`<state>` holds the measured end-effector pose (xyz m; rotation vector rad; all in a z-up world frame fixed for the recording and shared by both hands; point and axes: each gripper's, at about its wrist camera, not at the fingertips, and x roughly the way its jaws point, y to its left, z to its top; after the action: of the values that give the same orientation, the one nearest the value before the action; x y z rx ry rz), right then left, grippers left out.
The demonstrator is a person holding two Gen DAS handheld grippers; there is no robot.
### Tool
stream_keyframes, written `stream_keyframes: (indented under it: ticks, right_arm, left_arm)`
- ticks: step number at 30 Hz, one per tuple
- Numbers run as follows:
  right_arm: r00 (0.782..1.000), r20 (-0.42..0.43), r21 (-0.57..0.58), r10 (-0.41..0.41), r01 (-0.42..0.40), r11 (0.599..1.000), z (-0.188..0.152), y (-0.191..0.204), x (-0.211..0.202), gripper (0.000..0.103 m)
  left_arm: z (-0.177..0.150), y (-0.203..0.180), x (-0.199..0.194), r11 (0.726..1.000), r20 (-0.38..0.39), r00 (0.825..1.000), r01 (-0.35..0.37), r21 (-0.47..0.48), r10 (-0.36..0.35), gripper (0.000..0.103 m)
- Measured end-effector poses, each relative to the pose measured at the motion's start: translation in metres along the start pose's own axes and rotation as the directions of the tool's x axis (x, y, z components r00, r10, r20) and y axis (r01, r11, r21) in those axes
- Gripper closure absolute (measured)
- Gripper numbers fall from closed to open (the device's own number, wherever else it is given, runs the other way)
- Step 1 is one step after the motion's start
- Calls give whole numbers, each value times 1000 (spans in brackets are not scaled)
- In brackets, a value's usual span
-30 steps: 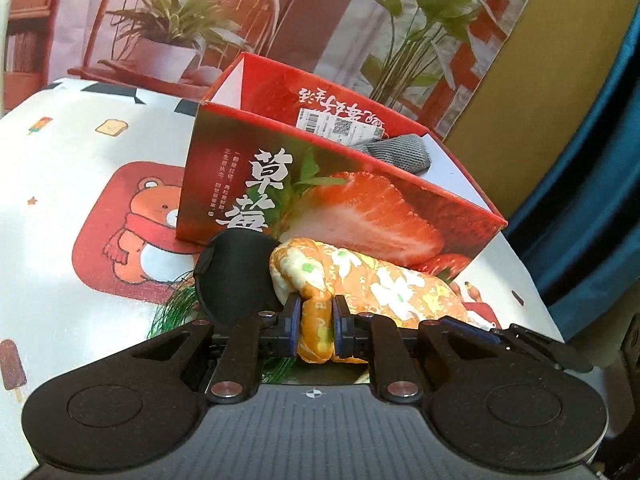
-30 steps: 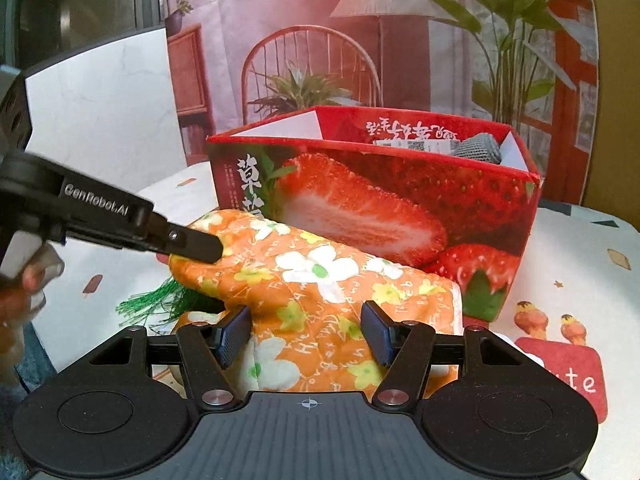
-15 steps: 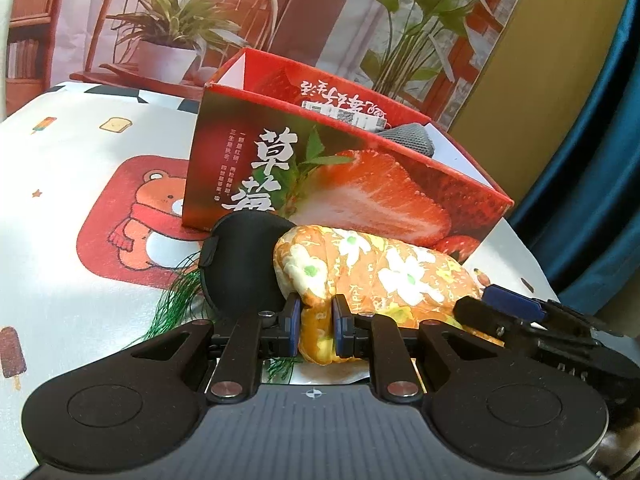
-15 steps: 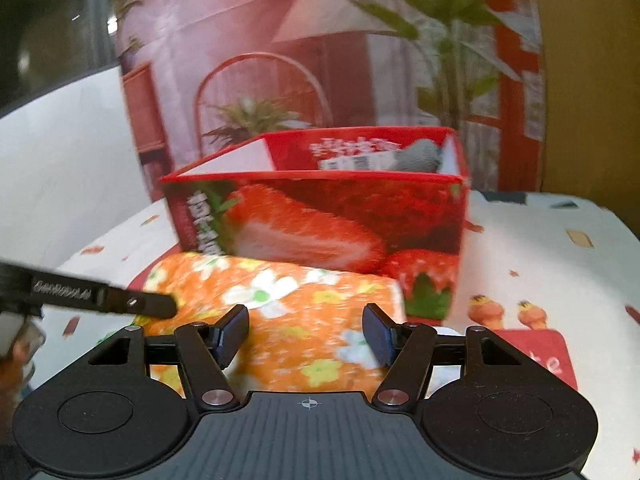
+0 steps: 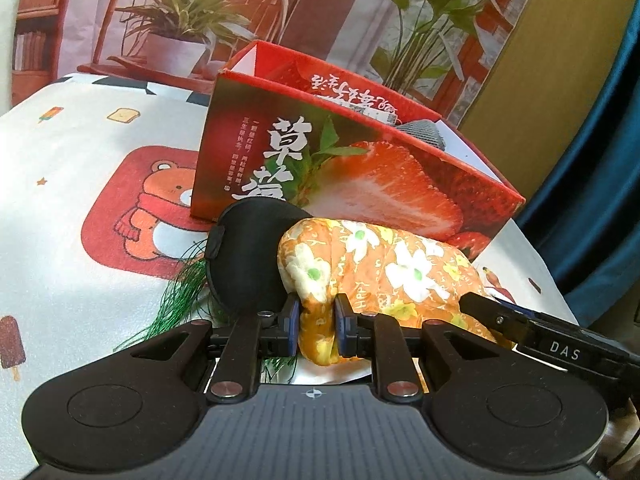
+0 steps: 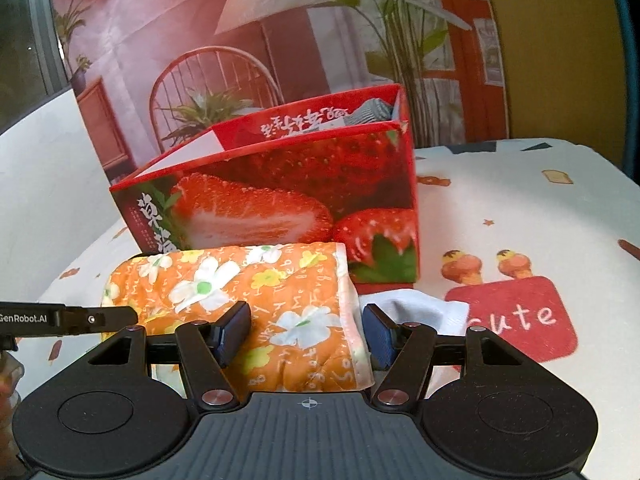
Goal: Organize soft objects
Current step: 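Close the left gripper on the orange floral cloth while the right gripper pinches its edge, then lift the orange floral cloth up with both grippers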
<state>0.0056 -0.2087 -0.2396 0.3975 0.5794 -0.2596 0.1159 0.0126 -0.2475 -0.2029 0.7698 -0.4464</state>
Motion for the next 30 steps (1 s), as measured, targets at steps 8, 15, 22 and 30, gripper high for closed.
stream_keyframes:
  ticks: [8, 15, 22, 30]
  right_arm:
    - [999, -26, 4, 22, -22, 1000, 7, 0, 13, 45]
    - [1000, -22, -70, 22, -24, 997, 11, 9, 10, 55]
    - [1000, -8, -138, 11, -12, 990, 20, 17, 2, 69]
    - [999, 21, -187, 37, -32, 982, 31, 25, -9, 75]
  left_arm:
    - [1, -3, 1, 1000, 0, 1000, -12, 8, 12, 83]
    - [2, -9, 2, 999, 0, 1000, -27, 30, 27, 84]
    - [7, -8, -5, 999, 28, 999, -42, 27, 41, 85]
    - [10, -5, -7, 999, 45, 998, -48, 14, 48, 86]
